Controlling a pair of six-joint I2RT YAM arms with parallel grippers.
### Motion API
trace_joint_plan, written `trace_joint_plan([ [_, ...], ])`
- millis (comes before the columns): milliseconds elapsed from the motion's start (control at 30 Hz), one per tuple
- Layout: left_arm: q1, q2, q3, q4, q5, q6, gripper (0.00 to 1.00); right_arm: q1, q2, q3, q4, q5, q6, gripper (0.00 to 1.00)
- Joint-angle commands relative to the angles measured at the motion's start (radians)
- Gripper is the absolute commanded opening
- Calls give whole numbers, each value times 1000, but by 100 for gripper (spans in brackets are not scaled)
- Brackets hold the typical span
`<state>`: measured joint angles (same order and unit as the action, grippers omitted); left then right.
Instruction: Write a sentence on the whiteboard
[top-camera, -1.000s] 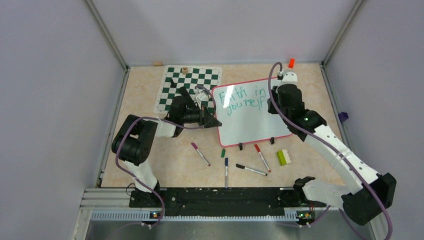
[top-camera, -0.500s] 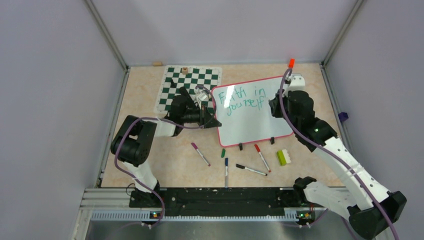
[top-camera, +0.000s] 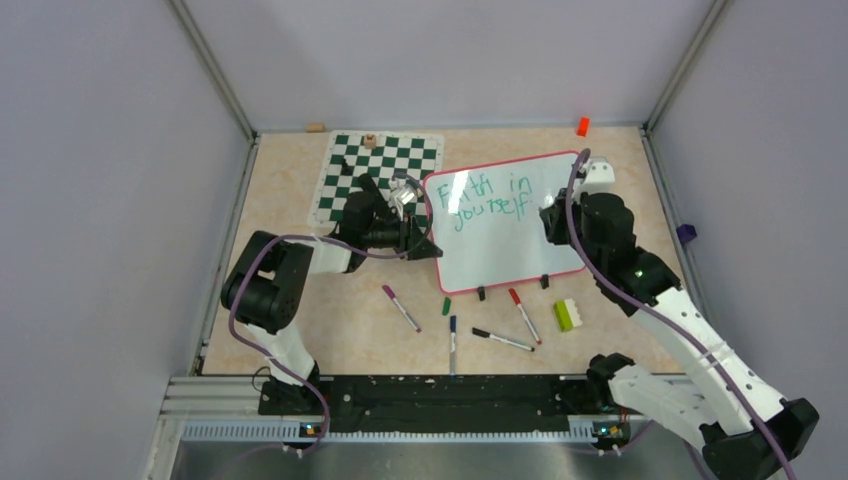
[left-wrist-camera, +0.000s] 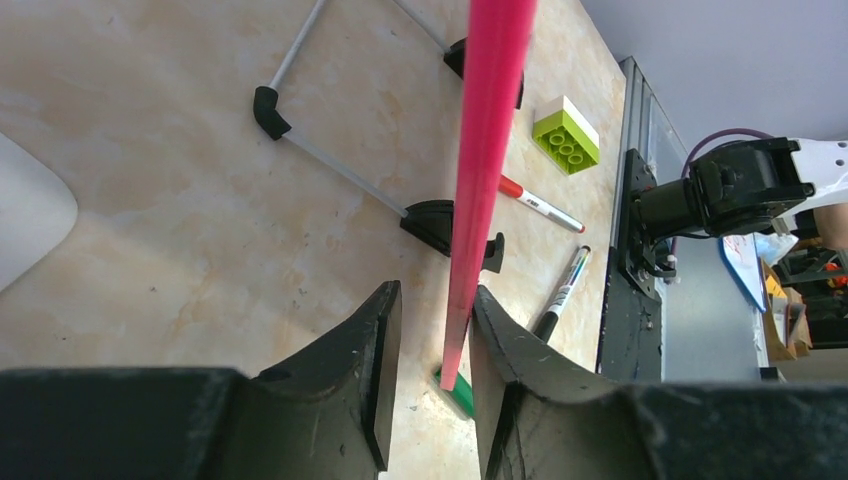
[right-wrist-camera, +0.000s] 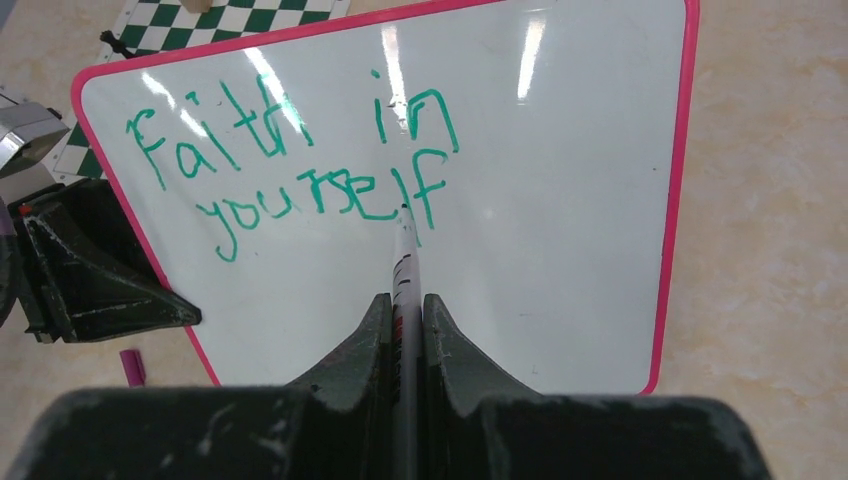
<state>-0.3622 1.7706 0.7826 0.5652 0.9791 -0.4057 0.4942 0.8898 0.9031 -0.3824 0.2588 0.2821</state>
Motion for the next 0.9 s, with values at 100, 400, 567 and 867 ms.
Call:
trace_joint_plan([
  [100,-3,-14,-5,-34,0,32,37,2,14,33,6,-73,32,0],
  [400,-4,-12,7,-63,0,41,19,288,158,102,11,134,28,0],
  [567,-4,-13,7,-63,1,38,5,390,224,105,39,173,43,0],
  [867,-4,-30,-7,-47,4,24,0,514,280,82,28,295,52,0],
])
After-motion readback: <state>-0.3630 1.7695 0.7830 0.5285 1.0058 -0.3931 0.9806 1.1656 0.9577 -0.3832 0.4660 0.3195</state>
